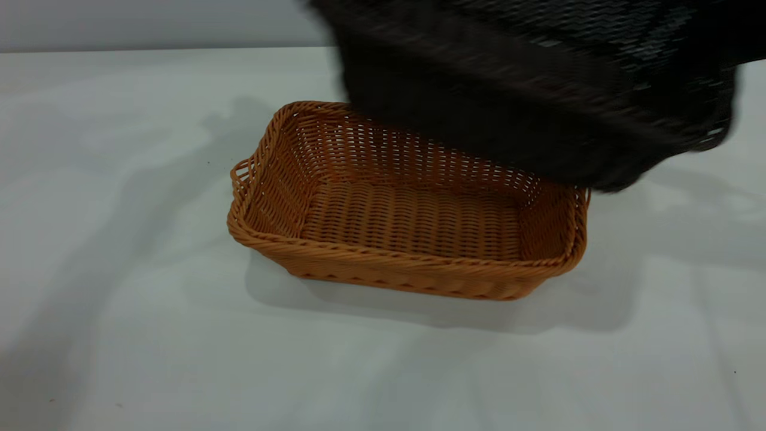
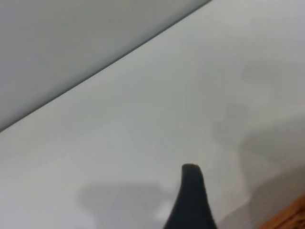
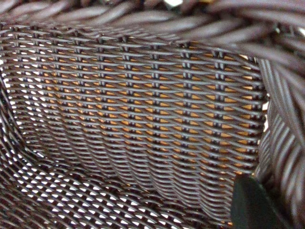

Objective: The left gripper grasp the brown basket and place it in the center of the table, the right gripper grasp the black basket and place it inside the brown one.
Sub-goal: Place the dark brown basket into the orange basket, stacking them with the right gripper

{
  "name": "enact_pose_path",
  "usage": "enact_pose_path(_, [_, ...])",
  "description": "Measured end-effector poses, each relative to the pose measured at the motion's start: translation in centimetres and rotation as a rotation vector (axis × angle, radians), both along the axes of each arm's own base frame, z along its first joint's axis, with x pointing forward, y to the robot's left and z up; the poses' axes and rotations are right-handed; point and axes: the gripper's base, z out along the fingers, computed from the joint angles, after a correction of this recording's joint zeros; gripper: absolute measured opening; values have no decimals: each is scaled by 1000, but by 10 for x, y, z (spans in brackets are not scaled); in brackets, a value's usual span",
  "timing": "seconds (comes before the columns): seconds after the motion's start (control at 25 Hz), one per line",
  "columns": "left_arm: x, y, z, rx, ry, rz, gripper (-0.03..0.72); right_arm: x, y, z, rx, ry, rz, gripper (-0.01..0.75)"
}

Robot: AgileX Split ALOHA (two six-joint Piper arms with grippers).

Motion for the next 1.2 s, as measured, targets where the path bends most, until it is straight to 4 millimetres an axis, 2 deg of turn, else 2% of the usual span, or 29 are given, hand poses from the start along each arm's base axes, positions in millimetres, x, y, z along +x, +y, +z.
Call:
enact_pose_path(0.08, [2, 9, 0, -2, 6, 20, 534, 0, 28, -1, -15, -3, 54, 76])
enact_pose_path(0.2, [2, 11, 0, -3, 10, 24, 534, 0, 59, -5, -52, -22, 96, 76])
enact_pose_path(0.32, [2, 11, -1, -4, 14, 21, 534, 1, 74, -18, -86, -21, 110, 76])
enact_pose_path(0.64, [1, 11, -1, -4, 25, 15, 534, 5, 73, -61, -148, 51, 95, 76])
enact_pose_path(0.88, [1, 11, -1, -4, 25, 15, 534, 6, 72, -69, -168, 39, 111, 88])
enact_pose_path(0.96, [1, 11, -1, -4, 25, 15, 534, 7, 73, -68, -158, 28, 117, 128])
enact_pose_path(1.04, [1, 11, -1, -4, 25, 15, 534, 7, 74, -67, -139, 31, 113, 206])
enact_pose_path(1.2, [1, 11, -1, -4, 23, 16, 534, 6, 76, -66, -129, 7, 149, 439])
